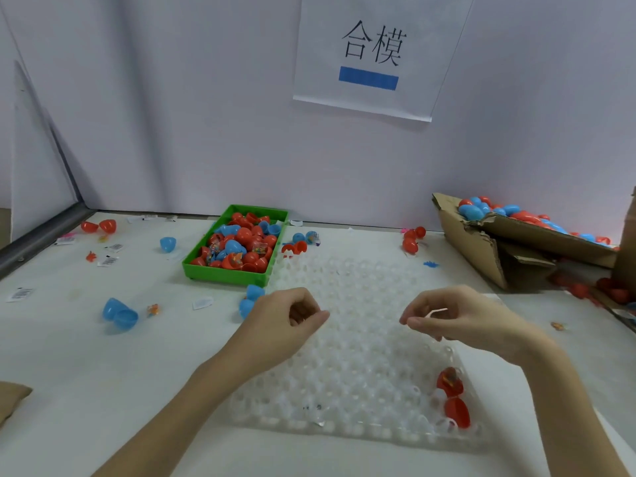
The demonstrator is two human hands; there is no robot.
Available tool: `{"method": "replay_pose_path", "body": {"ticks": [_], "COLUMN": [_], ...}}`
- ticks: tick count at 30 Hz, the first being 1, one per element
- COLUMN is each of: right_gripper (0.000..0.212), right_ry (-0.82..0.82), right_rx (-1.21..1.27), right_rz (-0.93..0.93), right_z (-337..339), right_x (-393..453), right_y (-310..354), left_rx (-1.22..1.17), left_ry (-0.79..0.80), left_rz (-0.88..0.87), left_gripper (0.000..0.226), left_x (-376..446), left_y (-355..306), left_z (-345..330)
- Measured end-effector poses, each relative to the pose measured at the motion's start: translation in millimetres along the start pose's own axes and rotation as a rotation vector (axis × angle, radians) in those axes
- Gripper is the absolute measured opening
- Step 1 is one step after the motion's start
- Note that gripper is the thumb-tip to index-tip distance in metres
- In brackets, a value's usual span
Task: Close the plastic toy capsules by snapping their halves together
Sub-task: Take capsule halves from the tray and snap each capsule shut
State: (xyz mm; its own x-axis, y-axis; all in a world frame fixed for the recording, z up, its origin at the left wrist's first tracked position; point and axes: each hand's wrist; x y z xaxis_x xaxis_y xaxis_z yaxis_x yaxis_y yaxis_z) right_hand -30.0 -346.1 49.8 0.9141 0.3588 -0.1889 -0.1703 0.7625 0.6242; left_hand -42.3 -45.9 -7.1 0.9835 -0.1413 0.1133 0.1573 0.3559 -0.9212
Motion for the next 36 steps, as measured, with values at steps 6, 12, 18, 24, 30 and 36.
{"method": "replay_pose_path", "body": {"ticks": [6,12,18,24,30,36], "right_gripper": [0.020,0.023,0.014,0.008,0.006,0.007], "right_ry": [0.209,0.311,0.289,0.276,0.256,0.205], "right_rx": [-0.127,-0.195,-0.281,-0.358,-0.454,-0.477], "right_rz": [-0.030,-0.093,-0.146,-0.166,-0.226,-0.197], "right_z": [18,17,11,8,-1,-1], "right_x": [-24,-27,-23,-20,-13,-14], "right_y": [-12,-14,-12,-14,-13,-13], "left_rx": [0.219,0.261,0.259,0.259,0.249,0.243], "left_ry": [0.012,0.015,0.012,0.015,0.025,0.033], "left_rz": [-0.061,-0.074,-0.082,-0.088,-0.086,-0.098], "left_gripper": [0.014,0.012,0.011,0.012,0.013,0.013], "left_x": [-1,-1,-2,-2,-2,0], "left_y": [5,5,6,7,8,11], "left_z": [-2,-4,-3,-3,-3,-3]}}
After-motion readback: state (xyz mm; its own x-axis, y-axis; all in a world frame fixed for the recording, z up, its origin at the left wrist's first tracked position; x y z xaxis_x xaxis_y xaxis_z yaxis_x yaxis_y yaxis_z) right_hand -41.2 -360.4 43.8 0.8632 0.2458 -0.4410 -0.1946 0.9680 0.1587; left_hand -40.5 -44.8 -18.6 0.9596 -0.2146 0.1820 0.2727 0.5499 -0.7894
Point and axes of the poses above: each hand's wrist, its own x-axis towards the middle knuckle, its own z-axis out of the back of the hand, y = z × x, and after that the axes turned 10 degrees about -x, right-handed
